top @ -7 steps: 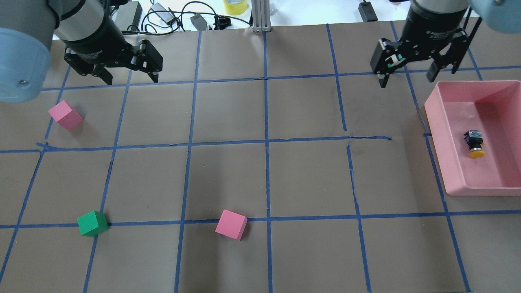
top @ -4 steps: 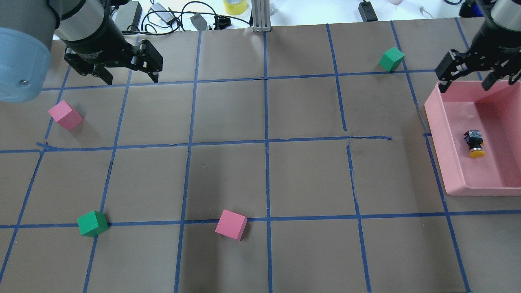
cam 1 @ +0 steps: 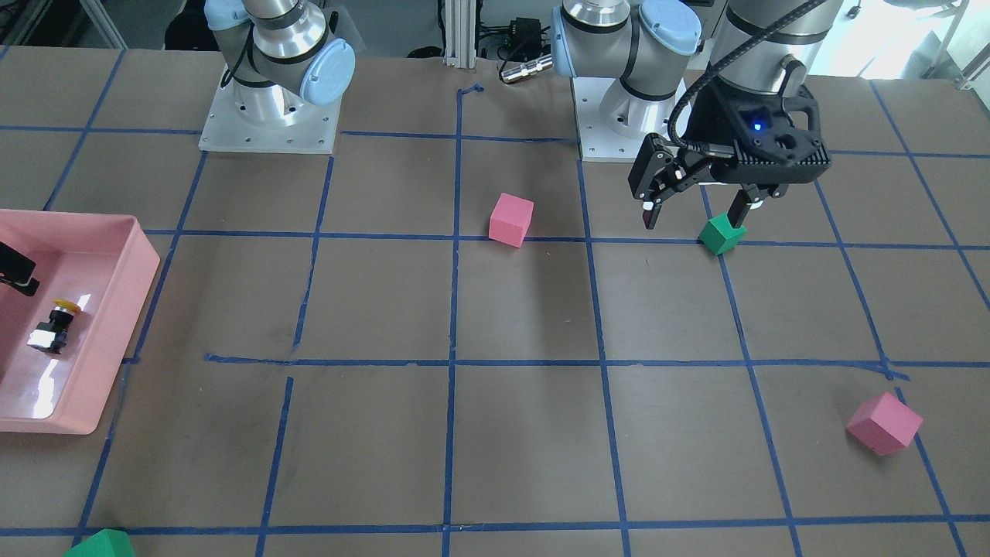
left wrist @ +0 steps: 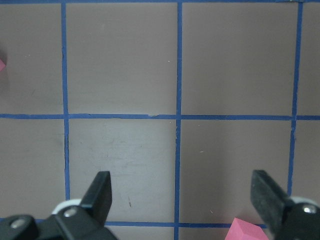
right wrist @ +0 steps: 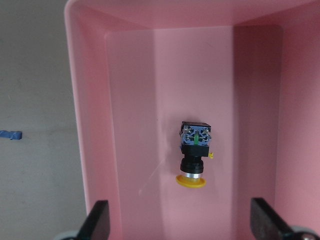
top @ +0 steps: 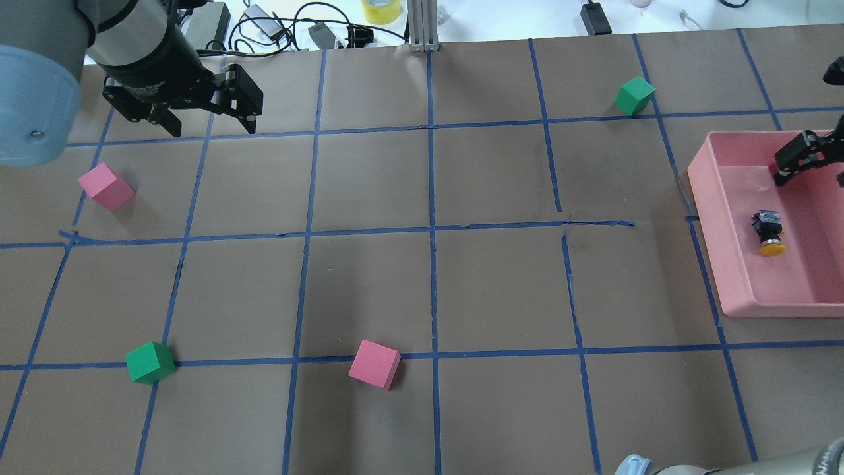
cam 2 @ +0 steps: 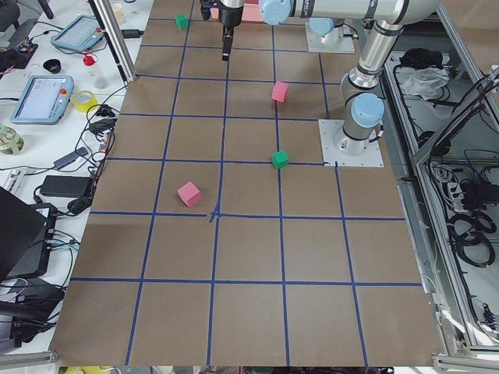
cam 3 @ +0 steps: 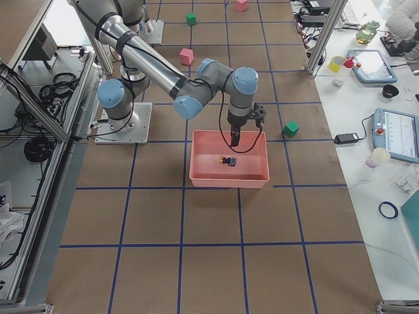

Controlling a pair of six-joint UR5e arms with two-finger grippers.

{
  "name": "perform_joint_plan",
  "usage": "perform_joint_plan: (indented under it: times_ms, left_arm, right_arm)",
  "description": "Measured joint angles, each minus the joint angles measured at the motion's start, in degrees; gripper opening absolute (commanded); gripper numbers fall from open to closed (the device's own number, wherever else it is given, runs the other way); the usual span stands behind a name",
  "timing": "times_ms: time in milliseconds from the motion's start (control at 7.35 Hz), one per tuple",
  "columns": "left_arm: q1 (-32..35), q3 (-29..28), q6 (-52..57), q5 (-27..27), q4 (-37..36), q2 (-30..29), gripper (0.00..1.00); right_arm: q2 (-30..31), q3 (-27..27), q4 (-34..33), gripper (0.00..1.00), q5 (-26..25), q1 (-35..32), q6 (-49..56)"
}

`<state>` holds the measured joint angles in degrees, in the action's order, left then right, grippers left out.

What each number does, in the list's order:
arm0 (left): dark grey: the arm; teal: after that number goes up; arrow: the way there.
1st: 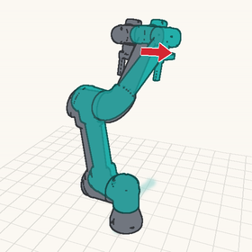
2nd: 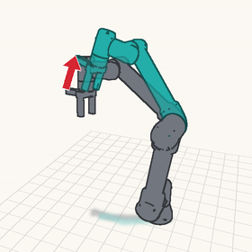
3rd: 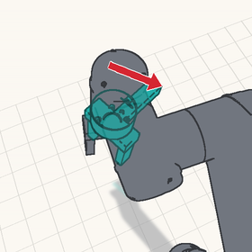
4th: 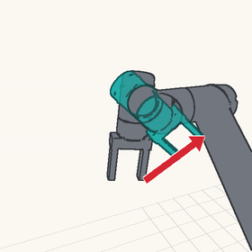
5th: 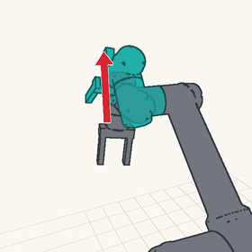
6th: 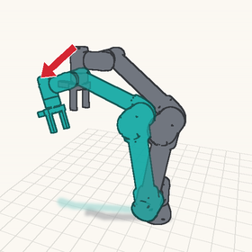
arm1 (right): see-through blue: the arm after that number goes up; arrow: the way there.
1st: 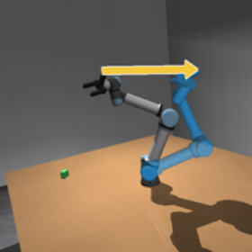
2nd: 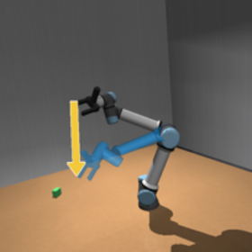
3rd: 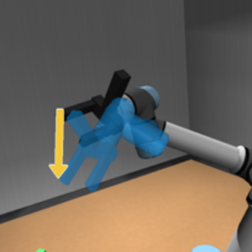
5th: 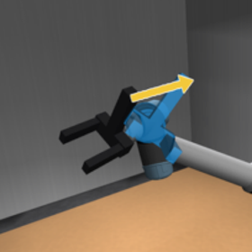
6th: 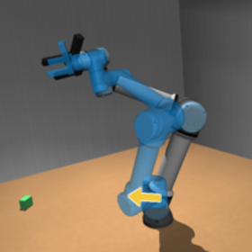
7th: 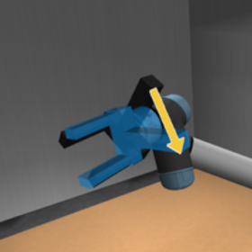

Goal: Align button upright
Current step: 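Lower the right gripper into the tray and grasp the button switch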

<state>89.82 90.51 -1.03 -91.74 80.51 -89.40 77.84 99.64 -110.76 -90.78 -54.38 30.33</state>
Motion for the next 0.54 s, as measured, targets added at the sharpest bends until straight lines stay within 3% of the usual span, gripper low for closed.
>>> perform_joint_plan:
  times_ms: [544]
  left_arm:
    - [0.00,-0.03,-0.05,0.04,0.00,0.02,1.00]
  right_arm:
    - [-3.60,1.09,-3.45,1.00,0.34,2.36,0.84]
